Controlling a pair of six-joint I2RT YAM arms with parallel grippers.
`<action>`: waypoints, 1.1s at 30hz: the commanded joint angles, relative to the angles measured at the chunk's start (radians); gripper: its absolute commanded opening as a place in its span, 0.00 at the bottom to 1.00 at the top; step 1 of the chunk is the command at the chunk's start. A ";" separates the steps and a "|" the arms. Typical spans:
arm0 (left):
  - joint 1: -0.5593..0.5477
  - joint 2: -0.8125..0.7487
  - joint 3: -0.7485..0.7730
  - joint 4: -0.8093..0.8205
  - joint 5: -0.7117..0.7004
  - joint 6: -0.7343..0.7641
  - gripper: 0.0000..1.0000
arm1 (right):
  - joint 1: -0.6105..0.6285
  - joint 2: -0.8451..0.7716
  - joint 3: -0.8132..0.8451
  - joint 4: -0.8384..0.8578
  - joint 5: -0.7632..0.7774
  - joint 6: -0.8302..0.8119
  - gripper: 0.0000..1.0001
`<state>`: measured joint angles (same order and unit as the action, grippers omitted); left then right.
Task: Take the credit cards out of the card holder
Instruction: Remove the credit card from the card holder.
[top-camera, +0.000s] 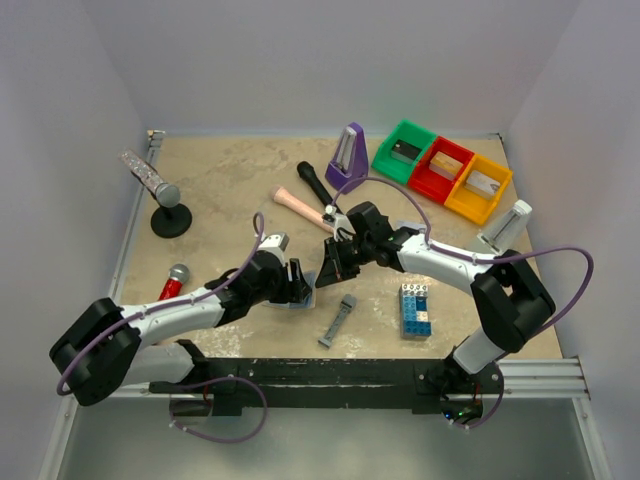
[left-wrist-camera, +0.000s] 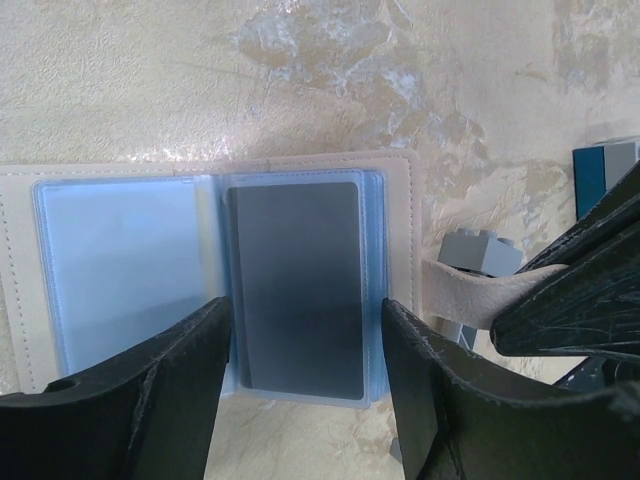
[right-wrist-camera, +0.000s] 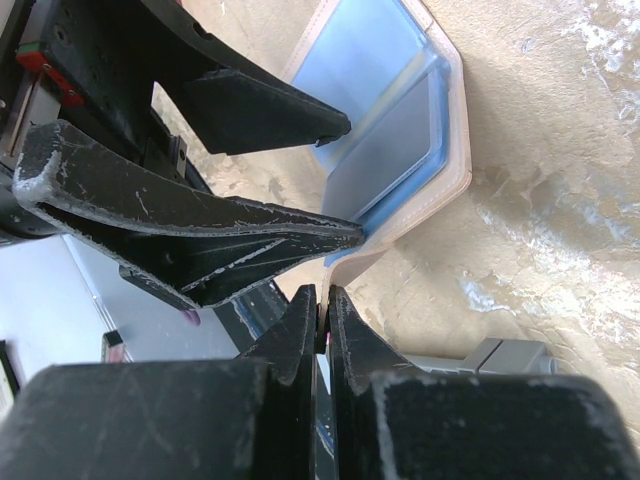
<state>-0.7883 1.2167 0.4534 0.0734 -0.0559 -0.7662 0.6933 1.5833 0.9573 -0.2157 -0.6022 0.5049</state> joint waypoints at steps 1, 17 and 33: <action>-0.006 -0.035 -0.002 0.034 -0.012 0.007 0.65 | -0.001 -0.022 0.029 0.016 -0.031 -0.012 0.00; -0.005 -0.080 -0.016 -0.020 -0.084 -0.002 0.62 | 0.000 -0.023 0.026 0.013 -0.030 -0.013 0.00; -0.005 -0.008 0.001 0.020 0.016 0.022 0.66 | 0.000 -0.014 0.035 0.009 -0.033 -0.012 0.00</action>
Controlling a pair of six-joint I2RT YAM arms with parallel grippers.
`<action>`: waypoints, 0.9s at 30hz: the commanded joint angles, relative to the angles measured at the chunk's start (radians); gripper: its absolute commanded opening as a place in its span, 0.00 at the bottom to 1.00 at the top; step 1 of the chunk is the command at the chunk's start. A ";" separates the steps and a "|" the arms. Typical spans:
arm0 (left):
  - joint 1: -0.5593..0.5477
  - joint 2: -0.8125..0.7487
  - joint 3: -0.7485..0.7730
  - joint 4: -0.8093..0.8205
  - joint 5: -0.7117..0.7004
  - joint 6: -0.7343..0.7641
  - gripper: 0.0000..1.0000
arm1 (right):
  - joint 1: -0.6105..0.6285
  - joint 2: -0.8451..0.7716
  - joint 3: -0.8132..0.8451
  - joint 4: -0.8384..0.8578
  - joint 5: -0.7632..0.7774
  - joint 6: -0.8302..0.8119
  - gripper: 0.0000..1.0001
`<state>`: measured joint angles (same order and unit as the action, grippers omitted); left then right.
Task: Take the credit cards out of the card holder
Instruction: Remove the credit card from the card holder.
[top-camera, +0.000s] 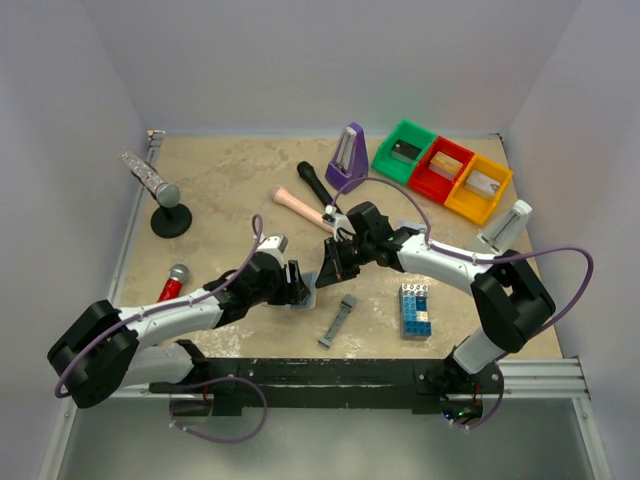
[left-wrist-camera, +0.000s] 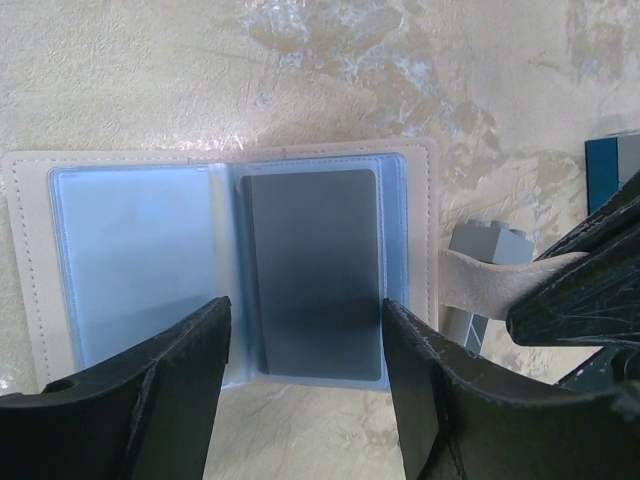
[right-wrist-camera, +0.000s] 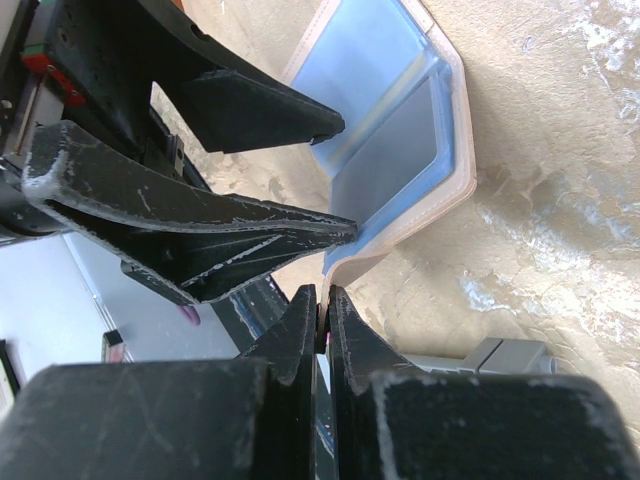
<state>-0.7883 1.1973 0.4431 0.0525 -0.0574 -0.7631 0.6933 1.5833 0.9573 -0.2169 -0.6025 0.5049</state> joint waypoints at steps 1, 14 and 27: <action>-0.006 0.010 0.008 0.044 0.018 0.018 0.66 | 0.000 -0.014 0.035 0.011 -0.033 -0.012 0.00; -0.008 0.002 0.022 0.040 0.039 0.019 0.68 | 0.000 -0.009 0.044 0.001 -0.031 -0.012 0.00; -0.011 0.008 0.016 0.055 0.048 0.010 0.69 | 0.000 -0.002 0.052 -0.002 -0.036 -0.014 0.00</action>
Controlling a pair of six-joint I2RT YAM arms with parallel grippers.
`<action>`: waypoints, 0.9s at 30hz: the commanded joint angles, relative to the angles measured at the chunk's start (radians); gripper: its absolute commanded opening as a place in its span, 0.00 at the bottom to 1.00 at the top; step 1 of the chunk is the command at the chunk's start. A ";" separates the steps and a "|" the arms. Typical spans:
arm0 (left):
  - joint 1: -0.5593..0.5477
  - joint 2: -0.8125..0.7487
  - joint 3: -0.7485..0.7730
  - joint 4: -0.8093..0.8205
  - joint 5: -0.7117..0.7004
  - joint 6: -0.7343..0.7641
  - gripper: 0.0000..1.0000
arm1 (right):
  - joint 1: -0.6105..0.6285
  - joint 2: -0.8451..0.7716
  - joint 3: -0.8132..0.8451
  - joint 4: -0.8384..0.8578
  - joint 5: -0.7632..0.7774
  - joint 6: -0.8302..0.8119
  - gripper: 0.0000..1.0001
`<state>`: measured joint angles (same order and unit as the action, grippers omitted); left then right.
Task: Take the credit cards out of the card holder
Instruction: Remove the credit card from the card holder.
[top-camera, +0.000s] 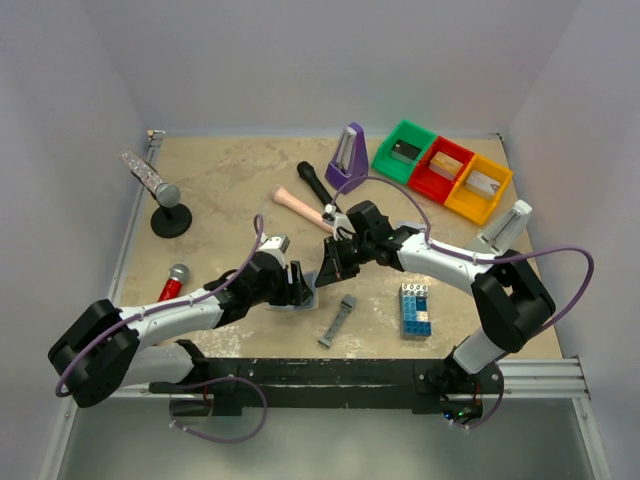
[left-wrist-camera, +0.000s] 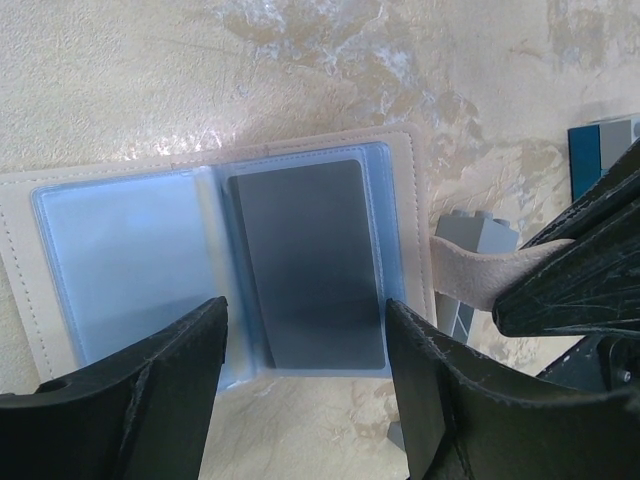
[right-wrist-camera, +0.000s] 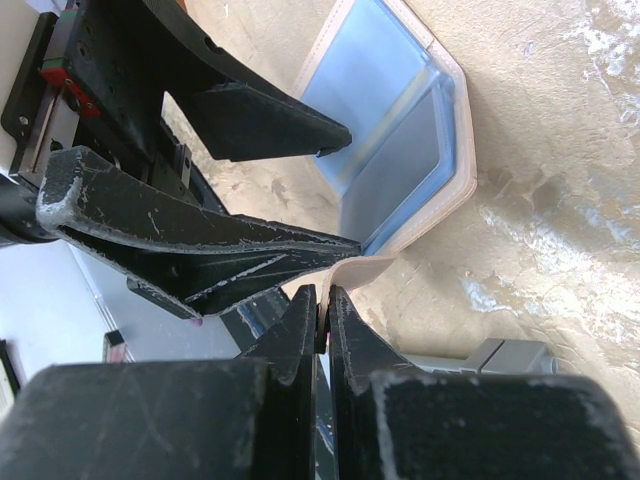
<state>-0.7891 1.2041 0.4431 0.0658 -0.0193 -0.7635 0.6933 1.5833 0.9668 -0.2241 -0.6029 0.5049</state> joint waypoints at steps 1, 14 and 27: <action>-0.012 0.003 0.014 0.042 0.010 0.009 0.69 | 0.000 -0.003 0.043 0.005 -0.032 -0.012 0.00; -0.029 0.014 0.026 0.049 0.012 0.003 0.69 | 0.000 0.001 0.039 0.009 -0.037 -0.011 0.00; -0.029 -0.032 0.034 0.031 0.002 -0.007 0.70 | 0.003 -0.005 0.027 0.023 -0.044 0.000 0.00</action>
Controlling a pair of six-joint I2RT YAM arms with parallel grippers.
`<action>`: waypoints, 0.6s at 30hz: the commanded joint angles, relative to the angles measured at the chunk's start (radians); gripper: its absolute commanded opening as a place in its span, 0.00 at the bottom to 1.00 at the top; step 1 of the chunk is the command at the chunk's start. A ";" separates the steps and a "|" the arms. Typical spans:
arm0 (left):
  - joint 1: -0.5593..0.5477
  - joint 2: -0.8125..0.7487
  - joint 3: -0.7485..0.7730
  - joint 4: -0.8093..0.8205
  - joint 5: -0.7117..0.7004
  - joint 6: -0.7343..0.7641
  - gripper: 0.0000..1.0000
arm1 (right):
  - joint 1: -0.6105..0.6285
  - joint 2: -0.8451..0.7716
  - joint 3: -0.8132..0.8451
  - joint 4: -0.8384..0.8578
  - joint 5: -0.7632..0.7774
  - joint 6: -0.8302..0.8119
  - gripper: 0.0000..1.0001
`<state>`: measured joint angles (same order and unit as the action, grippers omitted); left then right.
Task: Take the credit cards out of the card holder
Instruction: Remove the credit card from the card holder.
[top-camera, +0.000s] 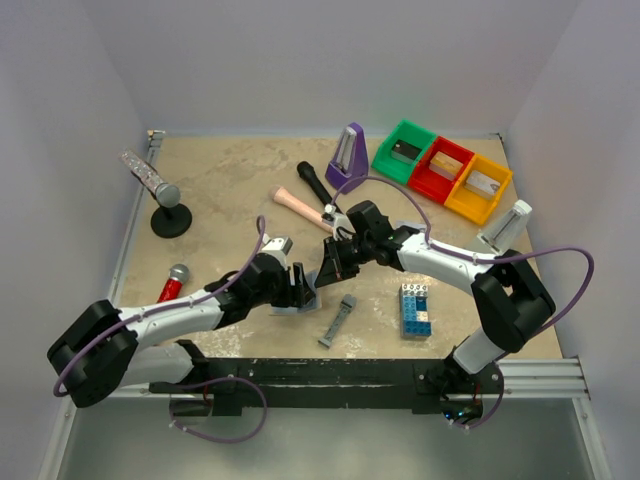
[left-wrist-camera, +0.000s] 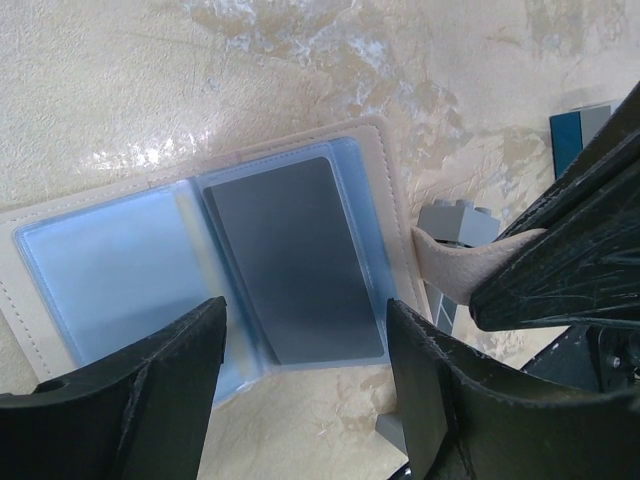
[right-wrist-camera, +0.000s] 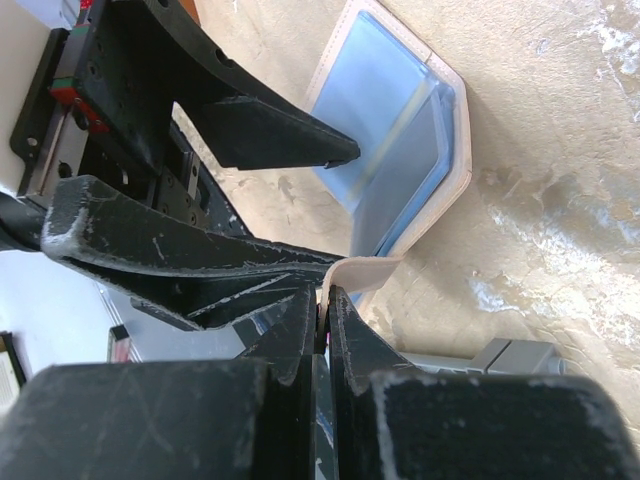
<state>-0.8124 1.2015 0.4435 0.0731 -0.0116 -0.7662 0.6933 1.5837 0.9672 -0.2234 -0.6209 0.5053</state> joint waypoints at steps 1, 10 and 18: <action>-0.005 -0.033 0.032 0.021 -0.007 -0.004 0.70 | 0.002 -0.008 0.025 0.025 -0.026 0.001 0.00; -0.005 -0.020 0.027 0.017 -0.011 -0.002 0.70 | 0.003 -0.010 0.024 0.025 -0.028 0.001 0.00; -0.005 0.003 0.027 0.014 -0.017 0.001 0.69 | 0.006 -0.010 0.027 0.025 -0.031 0.002 0.00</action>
<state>-0.8124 1.1934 0.4435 0.0723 -0.0128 -0.7662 0.6933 1.5837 0.9672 -0.2199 -0.6220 0.5060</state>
